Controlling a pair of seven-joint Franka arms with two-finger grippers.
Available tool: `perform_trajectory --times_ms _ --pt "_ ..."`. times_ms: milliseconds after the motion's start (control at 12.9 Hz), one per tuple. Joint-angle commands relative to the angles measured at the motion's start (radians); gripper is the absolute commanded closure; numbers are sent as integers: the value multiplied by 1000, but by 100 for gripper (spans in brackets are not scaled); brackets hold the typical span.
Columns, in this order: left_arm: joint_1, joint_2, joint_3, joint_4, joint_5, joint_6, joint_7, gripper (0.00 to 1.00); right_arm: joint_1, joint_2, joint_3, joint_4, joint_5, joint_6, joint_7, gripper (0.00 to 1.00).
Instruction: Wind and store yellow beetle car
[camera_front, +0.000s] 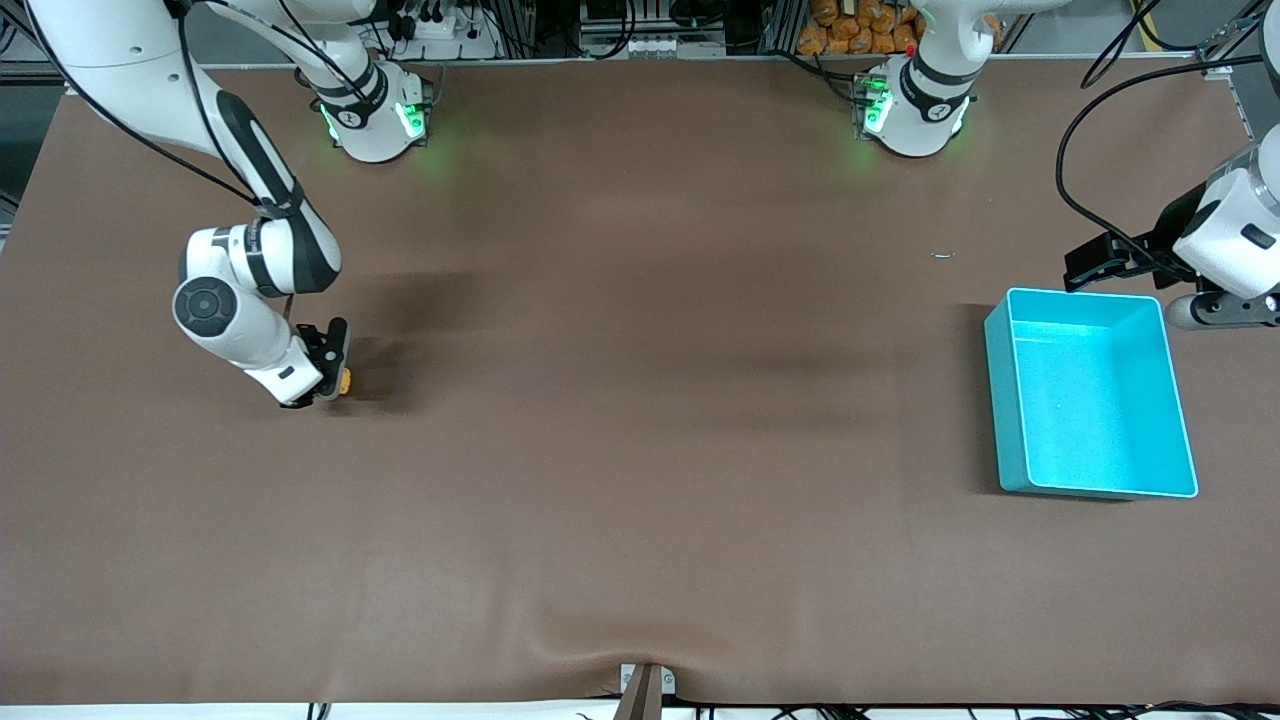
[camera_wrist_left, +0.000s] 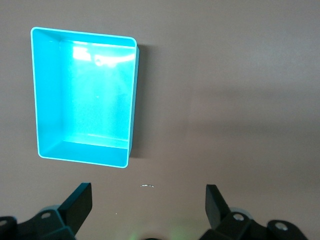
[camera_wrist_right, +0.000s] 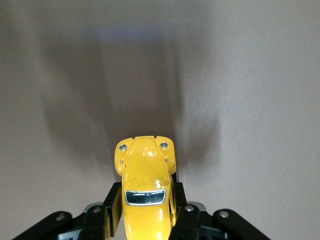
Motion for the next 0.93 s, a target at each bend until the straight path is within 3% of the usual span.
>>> perform_trajectory --times_ms 0,621,776,854 --pt "3 4 0 13 -9 4 -3 0 -47 73 8 11 -22 30 -30 76" --pt "1 4 0 13 -1 4 -1 0 -135 99 8 18 -22 53 -90 70" --pt "1 4 0 13 0 4 -1 0 -150 99 9 23 -21 53 -105 63" --pt "3 3 0 13 0 4 -1 0 -152 99 9 27 -19 44 -105 54"
